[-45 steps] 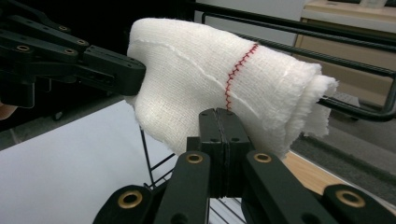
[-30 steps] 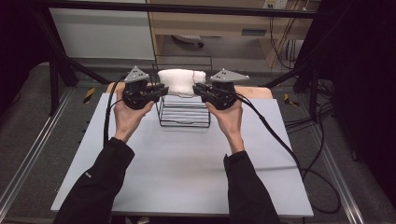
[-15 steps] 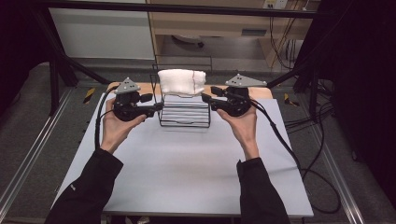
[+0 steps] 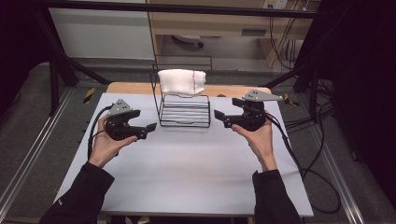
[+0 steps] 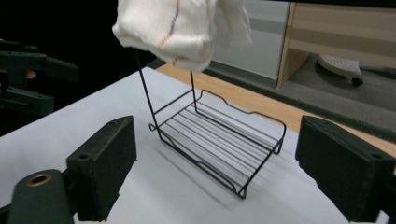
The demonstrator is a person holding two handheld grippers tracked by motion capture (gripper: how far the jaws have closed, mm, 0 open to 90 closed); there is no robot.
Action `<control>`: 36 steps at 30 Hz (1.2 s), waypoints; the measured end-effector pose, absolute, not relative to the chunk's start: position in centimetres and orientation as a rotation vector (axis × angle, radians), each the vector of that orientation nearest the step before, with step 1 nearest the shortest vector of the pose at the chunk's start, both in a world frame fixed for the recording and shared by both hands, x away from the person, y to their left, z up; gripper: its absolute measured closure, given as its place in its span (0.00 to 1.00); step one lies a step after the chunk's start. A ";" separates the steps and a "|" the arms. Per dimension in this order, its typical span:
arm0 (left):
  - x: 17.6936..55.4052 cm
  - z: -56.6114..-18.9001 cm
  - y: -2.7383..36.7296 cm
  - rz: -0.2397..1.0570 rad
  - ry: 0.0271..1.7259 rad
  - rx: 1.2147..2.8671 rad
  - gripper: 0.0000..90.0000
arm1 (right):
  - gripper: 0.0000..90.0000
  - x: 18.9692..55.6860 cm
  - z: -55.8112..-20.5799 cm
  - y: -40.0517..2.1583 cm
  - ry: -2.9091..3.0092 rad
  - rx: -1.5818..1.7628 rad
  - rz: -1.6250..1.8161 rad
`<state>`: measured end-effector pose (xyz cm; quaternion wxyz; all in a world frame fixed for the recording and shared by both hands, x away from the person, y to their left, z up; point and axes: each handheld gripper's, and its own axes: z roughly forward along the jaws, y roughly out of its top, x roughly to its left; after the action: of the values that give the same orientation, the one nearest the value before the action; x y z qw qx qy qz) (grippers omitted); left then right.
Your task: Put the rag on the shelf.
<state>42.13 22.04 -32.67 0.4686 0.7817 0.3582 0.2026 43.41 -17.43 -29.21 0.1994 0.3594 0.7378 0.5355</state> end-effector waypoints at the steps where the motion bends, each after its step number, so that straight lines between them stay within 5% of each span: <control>1: 41.9 -32.9 22.2 0.499 0.880 1.924 0.14 | 0.12 43.3 -29.6 -17.7 2.068 1.009 1.495; 6: 40.9 -34.2 23.0 0.511 0.890 1.941 0.08 | 0.08 42.6 -31.4 -18.8 2.094 1.042 1.482; 36: 37.0 -42.3 28.2 0.451 0.948 1.973 0.09 | 0.02 37.6 -41.8 -24.0 2.222 1.156 1.410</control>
<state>36.96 28.16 -42.34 0.4379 0.7937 0.3812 0.1815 37.59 -24.03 -41.83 0.1333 0.3987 0.7661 0.4862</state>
